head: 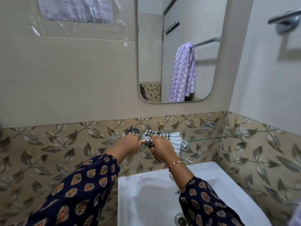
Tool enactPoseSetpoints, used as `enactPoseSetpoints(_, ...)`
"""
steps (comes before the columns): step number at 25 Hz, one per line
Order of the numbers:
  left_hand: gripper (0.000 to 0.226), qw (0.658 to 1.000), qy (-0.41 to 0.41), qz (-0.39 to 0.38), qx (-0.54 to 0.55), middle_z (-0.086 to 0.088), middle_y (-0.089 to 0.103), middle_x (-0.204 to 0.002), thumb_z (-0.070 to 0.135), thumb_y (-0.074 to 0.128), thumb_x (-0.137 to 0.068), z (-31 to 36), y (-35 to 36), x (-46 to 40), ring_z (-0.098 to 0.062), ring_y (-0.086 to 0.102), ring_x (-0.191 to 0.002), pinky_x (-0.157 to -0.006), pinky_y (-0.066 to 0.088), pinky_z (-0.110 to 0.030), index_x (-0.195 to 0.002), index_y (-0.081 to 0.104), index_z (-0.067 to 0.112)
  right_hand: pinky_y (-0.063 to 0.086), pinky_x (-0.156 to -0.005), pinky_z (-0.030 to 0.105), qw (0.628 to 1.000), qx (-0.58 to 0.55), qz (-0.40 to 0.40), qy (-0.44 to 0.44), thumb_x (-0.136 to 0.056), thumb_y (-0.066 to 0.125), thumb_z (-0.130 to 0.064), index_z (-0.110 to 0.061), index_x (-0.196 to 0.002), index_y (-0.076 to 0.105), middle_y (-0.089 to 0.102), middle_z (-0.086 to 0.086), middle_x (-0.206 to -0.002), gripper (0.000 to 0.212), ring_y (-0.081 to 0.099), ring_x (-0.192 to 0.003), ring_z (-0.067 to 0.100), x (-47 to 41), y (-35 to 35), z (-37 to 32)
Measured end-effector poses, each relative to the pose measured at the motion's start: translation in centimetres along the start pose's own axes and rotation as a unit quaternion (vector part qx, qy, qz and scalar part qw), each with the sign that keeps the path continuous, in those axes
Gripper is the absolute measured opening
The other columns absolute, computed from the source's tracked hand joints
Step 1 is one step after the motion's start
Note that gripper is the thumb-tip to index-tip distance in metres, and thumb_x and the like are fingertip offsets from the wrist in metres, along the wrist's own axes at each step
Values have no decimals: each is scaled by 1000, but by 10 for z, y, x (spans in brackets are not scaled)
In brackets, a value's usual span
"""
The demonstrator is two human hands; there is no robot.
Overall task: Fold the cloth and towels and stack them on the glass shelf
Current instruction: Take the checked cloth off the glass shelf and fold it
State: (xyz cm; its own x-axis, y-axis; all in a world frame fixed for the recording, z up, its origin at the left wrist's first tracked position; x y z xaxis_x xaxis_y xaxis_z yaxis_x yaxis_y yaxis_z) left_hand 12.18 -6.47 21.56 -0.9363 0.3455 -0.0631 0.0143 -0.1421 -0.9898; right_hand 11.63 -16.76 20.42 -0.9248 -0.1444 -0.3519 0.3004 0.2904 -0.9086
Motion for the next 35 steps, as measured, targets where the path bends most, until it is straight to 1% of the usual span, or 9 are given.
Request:
enactPoseSetpoints(4, 51, 999, 42, 10, 1, -14, 41, -144, 40, 27, -98, 43, -4, -12, -25, 35, -135, -115, 23, -44, -135, 39, 6, 26, -110, 35, 999, 15, 24, 33, -87, 46, -15, -13, -133, 48, 51, 8, -140, 46, 43, -131, 23, 8, -12, 28)
enactPoseSetpoints(9, 56, 998, 56, 0, -7, -15, 38, -146, 43, 27, -97, 72, 4, -33, -26, 33, -137, -117, 18, -43, -138, 35, 5, 42, -85, 33, 978, -10, 16, 207, -89, 42, -16, -5, -112, 58, 61, 17, -119, 30, 56, -109, 33, 9, -47, 135)
enactPoseSetpoints(12, 57, 998, 62, -1, 2, -16, 35, -148, 43, 26, -98, 93, 9, -50, -27, 32, -138, -117, 21, -43, -140, 32, 5, 44, -90, 36, 964, -13, 31, 263, -89, 44, -18, -5, -113, 58, 61, 17, -121, 30, 56, -111, 34, 23, -64, 190)
enactPoseSetpoints(14, 59, 997, 72, -7, 15, -15, 31, -150, 43, 26, -97, 113, 12, -60, -27, 27, -140, -118, 19, -42, -143, 27, 6, 40, -98, 37, 965, 0, 48, 256, -89, 45, -17, -7, -119, 56, 58, 14, -127, 33, 52, -117, 30, 33, -60, 202)
enactPoseSetpoints(17, 60, 996, 90, -17, 8, -14, 28, -152, 44, 26, -97, 146, 18, -74, -27, 25, -141, -116, 20, -41, -144, 26, 6, 24, -115, 40, 975, 71, 48, 203, -90, 44, -21, -12, -140, 39, 41, 9, -147, 51, 33, -136, 25, 34, -52, 204)
enactPoseSetpoints(23, 59, 993, 108, -23, -47, -14, 29, -152, 43, 22, -98, 180, 25, -106, -25, 24, -141, -117, 16, -40, -143, 27, 5, 26, -111, 38, 989, 61, -3, 134, -91, 39, -21, -15, -135, 46, 47, 9, -142, 45, 39, -132, 26, 1, -50, 206)
enactPoseSetpoints(27, 60, 991, 113, -38, -56, -14, 26, -153, 43, 23, -98, 195, 35, -122, -24, 22, -142, -118, 15, -39, -143, 26, 5, 27, -110, 37, 985, 14, -25, 169, -93, 37, -21, -8, -134, 45, 45, 14, -143, 43, 38, -132, 30, -12, -63, 227)
enactPoseSetpoints(32, 61, 992, 117, -45, -31, -14, 19, -156, 43, 22, -98, 202, 41, -135, -23, 16, -145, -118, 9, -39, -146, 20, 4, 26, -111, 37, 976, 23, 32, 214, -96, 39, -26, -7, -134, 46, 46, 13, -142, 43, 39, -132, 30, 2, -75, 271)
enactPoseSetpoints(35, 63, 990, 124, -52, -31, -12, 16, -157, 45, 22, -98, 200, 46, -133, -23, 12, -146, -118, 8, -38, -146, 17, 5, 33, -106, 40, 962, 7, 54, 267, -93, 40, -31, -9, -124, 55, 54, 13, -134, 40, 47, -123, 33, -2, -72, 307)
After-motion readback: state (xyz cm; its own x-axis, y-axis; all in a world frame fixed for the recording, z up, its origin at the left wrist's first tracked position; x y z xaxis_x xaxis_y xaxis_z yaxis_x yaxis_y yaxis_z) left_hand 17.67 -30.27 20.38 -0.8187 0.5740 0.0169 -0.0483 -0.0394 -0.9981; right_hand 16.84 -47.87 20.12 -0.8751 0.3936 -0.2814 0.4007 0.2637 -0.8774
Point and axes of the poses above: each hand's wrist, its own x-axis away from the middle knuckle, its own y-axis out of the palm, z = x × y, the point moved 9 cm from there along -x, towards the middle knuckle
